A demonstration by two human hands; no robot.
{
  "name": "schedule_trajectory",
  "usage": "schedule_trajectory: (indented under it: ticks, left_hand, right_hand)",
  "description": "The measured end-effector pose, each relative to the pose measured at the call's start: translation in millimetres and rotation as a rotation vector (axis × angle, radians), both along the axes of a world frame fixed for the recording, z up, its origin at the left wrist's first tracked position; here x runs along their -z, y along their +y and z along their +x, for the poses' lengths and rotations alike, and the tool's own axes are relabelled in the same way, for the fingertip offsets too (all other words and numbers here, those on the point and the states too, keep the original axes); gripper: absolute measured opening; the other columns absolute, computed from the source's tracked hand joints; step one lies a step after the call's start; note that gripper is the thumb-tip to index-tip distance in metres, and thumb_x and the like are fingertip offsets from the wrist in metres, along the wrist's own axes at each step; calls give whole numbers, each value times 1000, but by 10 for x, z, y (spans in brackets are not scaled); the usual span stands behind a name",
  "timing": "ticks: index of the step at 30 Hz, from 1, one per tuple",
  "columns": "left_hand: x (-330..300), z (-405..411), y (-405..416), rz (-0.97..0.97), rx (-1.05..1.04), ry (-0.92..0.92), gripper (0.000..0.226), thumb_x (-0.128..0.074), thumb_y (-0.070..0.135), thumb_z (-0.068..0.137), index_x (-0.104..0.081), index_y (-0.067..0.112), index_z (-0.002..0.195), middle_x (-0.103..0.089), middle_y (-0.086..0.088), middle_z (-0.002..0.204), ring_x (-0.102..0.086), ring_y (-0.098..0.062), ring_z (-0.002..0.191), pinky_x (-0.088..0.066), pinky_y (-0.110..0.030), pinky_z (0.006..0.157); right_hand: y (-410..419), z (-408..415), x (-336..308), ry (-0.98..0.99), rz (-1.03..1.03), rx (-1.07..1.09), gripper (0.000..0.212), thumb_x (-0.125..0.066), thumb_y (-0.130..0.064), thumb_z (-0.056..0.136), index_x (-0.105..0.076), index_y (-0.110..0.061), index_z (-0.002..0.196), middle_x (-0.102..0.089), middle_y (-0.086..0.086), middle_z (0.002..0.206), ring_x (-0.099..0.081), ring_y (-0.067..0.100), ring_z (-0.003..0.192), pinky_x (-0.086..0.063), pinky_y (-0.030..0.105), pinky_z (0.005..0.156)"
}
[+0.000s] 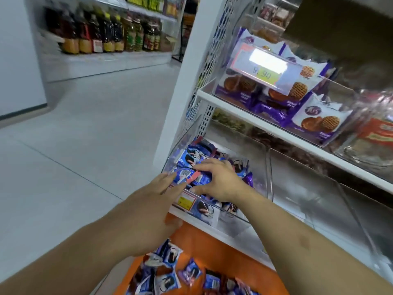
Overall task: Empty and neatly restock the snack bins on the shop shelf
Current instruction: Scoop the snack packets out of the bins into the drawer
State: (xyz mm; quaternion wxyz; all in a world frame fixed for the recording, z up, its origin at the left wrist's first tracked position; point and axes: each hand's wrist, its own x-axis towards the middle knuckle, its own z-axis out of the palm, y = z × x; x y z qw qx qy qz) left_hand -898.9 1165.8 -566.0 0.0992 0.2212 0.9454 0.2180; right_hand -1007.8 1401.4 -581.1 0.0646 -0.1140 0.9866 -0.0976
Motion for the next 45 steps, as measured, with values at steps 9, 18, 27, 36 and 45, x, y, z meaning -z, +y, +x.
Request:
schedule_trajectory:
  ticks: [9, 18, 27, 36, 45]
  left_hand:
    - [61, -23, -55, 62, 14, -78, 78, -47, 57, 104, 3, 46, 163, 24, 20, 168, 25, 2, 151, -3, -30, 127]
    - [-56, 42, -40, 164, -102, -95, 70, -52, 55, 102, -23, 37, 163, -1, 16, 172, -22, -9, 156, -26, -33, 125]
    - [-561, 134, 255, 1041, -422, -426, 59, -71, 61, 86, -54, 30, 134, -76, 4, 110, -77, -14, 92, -63, -38, 83]
    - [-579, 427, 410, 1007, -336, -422, 15, -78, 28, 91, -75, 24, 106, -80, -5, 92, -78, -24, 80, -59, -31, 58]
    - [-472, 878, 1082, 764, -180, -472, 14, -72, 38, 94, -75, 46, 105, -76, 4, 102, -75, -18, 91, -59, -44, 90]
  right_hand:
    - [50, 163, -76, 279, -196, 46, 33, -91, -30, 80, -83, -23, 111, -70, -10, 109, -62, 8, 102, -51, 30, 98]
    - [205, 279, -403, 426, -395, 220, 28, -93, -20, 77, -84, -19, 104, -71, -11, 103, -66, 4, 98, -52, 21, 93]
    - [109, 1079, -867, 374, -699, 106, 32, -94, -9, 73, -83, -33, 92, -75, -13, 106, -71, 7, 104, -59, 36, 91]
    - [450, 2164, -852, 170, -974, 249, 31, -86, -8, 81, -82, -24, 108, -79, -1, 107, -72, 11, 90, -59, 29, 71]
    - [1035, 3009, -586, 35, -1186, 332, 51, -77, 8, 85, -72, -18, 127, -74, 5, 124, -69, 25, 120, -58, 43, 99]
